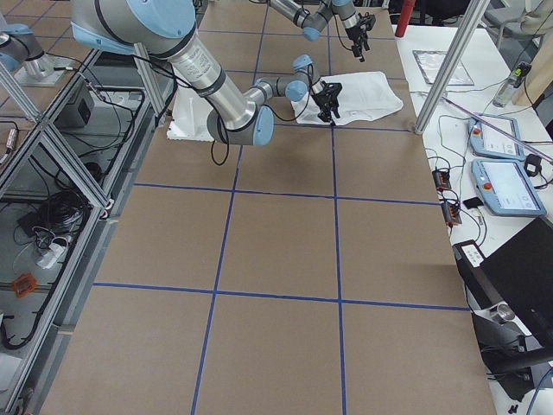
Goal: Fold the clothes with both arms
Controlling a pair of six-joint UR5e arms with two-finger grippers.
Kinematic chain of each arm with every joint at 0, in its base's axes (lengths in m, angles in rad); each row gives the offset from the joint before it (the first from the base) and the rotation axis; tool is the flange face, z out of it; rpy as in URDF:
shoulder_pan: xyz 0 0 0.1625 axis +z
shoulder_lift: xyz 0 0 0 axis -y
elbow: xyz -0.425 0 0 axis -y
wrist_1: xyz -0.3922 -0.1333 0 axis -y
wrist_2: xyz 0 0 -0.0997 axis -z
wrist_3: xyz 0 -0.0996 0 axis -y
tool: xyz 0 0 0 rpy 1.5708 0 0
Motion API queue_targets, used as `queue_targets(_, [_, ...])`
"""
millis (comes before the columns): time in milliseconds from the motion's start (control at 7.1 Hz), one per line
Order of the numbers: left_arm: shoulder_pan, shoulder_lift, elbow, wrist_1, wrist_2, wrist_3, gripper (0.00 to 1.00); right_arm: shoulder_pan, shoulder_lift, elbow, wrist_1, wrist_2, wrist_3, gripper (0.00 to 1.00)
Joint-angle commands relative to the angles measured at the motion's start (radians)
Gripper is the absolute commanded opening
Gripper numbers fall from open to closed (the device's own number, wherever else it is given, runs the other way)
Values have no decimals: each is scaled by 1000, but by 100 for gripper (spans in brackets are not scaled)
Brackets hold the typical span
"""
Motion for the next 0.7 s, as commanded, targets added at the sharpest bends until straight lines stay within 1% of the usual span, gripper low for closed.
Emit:
queue_targets(0, [0, 0, 0, 0, 0, 0, 100, 0, 2, 2, -1, 1, -48, 0])
queue_targets(141, [0, 0, 0, 0, -1, 0, 100, 0, 2, 11, -3, 2, -57, 0])
queue_targets(282, [0, 0, 0, -2, -1, 0, 100, 1, -15, 78, -29, 10, -75, 0])
queue_targets(422, [0, 0, 0, -2, -1, 0, 100, 1, -62, 200, -147, 15, -79, 0])
queue_targets(563, [2, 0, 0, -2, -3, -2, 100, -3, -158, 376, -256, 18, -77, 0])
